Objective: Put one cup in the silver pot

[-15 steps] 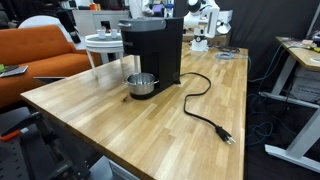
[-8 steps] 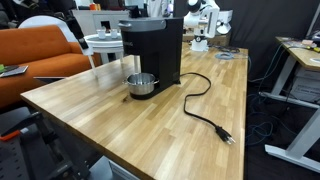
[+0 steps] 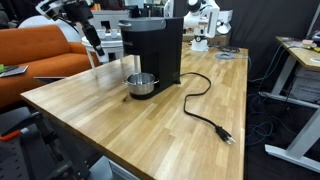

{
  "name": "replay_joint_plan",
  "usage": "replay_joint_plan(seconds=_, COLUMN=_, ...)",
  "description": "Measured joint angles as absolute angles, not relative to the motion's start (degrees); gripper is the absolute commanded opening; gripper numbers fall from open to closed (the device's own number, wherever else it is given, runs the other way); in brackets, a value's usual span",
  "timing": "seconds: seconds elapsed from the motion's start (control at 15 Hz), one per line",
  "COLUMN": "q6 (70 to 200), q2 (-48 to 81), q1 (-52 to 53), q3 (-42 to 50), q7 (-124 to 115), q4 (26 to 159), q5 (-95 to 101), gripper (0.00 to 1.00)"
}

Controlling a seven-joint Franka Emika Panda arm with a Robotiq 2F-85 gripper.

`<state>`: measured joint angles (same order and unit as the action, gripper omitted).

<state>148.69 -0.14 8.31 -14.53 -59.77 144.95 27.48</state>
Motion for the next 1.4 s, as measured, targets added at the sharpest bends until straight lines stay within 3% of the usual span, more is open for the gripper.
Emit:
replay_joint_plan(seconds=1.27, q6=146.4, q2=12.9, q1=13.2, q3=-5.9, q7=-60.6, q4=135.0, q5=35.2, gripper=0.27)
replay_joint_plan(seconds=1.33, q6=146.4, q2=12.8, q1=13.4, q3=-5.9, q7=-60.8, q4=135.0, q5=34.6, gripper=0.52)
replay_joint_plan(seconds=1.4, q6=146.4, q2=12.6, q1=13.6, q3=-5.9, q7=-60.8, q4=135.0, q5=33.8, gripper=0.52)
